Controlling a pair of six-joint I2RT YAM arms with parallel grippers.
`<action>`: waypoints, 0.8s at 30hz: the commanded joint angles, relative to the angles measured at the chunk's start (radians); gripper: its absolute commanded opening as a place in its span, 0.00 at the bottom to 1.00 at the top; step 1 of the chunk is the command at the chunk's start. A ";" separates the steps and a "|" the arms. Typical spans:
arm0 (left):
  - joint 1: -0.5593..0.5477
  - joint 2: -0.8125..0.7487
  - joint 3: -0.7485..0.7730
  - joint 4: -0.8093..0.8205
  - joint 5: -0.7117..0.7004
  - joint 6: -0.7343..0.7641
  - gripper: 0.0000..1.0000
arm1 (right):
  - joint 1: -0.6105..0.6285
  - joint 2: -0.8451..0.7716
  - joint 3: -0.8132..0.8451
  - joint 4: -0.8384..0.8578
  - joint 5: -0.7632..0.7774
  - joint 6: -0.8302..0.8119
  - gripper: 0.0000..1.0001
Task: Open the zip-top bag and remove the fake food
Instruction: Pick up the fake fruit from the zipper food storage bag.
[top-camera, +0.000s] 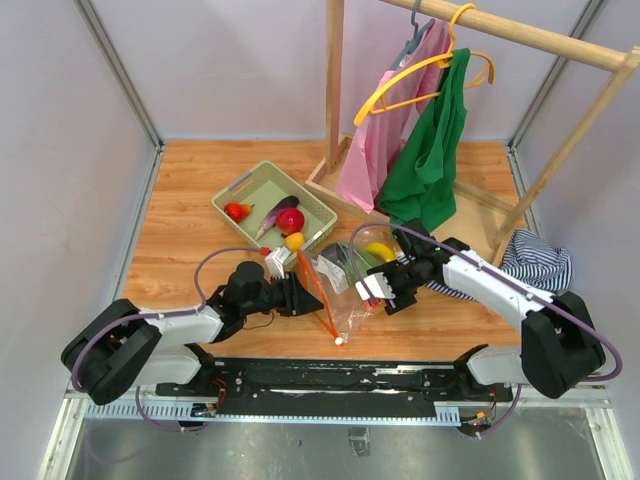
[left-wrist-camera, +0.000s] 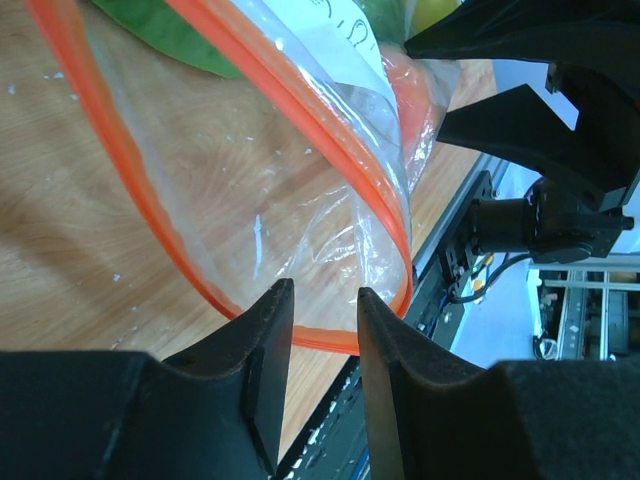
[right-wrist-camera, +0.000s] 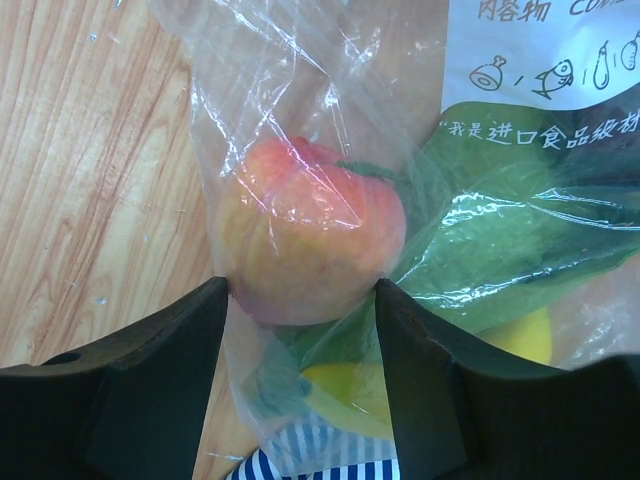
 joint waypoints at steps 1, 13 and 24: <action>-0.028 0.030 0.032 0.072 -0.012 -0.004 0.36 | -0.008 0.019 -0.014 -0.016 -0.022 0.017 0.59; -0.058 0.109 0.038 0.126 -0.050 -0.011 0.37 | 0.002 0.047 -0.002 -0.017 -0.058 0.031 0.44; -0.096 0.222 0.068 0.213 -0.033 -0.016 0.40 | 0.062 0.119 0.029 0.003 -0.058 0.102 0.04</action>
